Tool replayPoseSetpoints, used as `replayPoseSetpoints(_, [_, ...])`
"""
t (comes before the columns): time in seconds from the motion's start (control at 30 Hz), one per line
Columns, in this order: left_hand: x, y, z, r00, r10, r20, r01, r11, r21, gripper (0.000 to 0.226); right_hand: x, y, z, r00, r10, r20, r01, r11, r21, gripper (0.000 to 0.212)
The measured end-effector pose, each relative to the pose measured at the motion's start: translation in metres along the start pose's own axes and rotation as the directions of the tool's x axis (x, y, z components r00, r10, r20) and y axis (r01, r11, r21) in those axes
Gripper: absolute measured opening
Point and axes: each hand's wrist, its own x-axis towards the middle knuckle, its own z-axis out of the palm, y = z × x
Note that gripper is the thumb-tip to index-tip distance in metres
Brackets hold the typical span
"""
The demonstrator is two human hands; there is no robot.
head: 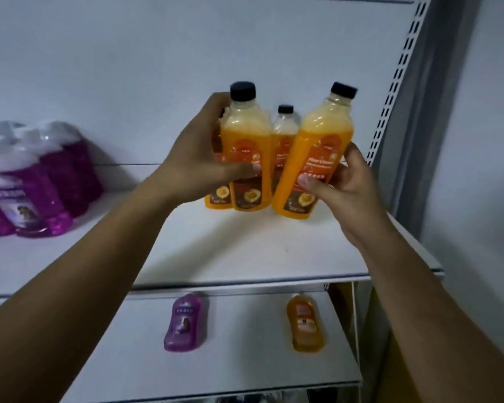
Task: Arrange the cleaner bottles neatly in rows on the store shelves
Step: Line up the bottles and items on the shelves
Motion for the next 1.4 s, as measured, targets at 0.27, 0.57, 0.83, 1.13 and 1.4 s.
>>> replayPoseSetpoints(0.27, [0.05, -0.019, 0.017, 0.999, -0.043, -0.021, 0.048, 0.936, 0.348, 0.079, 0.068, 0.052, -0.008, 0.993, 0.091, 0.081, -0.082, 0.99, -0.113, 0.079])
replayPoseSetpoints(0.57, [0.048, -0.04, 0.032, 0.996, 0.067, -0.065, 0.006, 0.652, 0.758, 0.077, 0.067, 0.076, 0.011, 0.994, 0.092, 0.066, -0.075, 0.972, -0.223, 0.082])
replayPoseSetpoints(0.83, [0.044, -0.053, 0.037, 0.977, 0.151, -0.151, 0.018, 0.646, 0.763, 0.104, 0.063, 0.078, 0.015, 0.99, 0.117, 0.077, -0.087, 0.945, -0.314, 0.103])
replayPoseSetpoints(1.13, [0.035, -0.072, 0.01, 0.971, 0.005, -0.237, 0.109, 0.881, 0.461, 0.129, 0.062, 0.08, 0.017, 0.99, 0.123, 0.064, -0.095, 0.939, -0.33, 0.104])
replayPoseSetpoints(1.4, [0.002, -0.124, 0.021, 0.918, -0.39, -0.066, 0.394, 0.916, 0.071, 0.144, 0.06, 0.081, 0.017, 0.979, 0.17, 0.109, -0.115, 0.913, -0.39, 0.118])
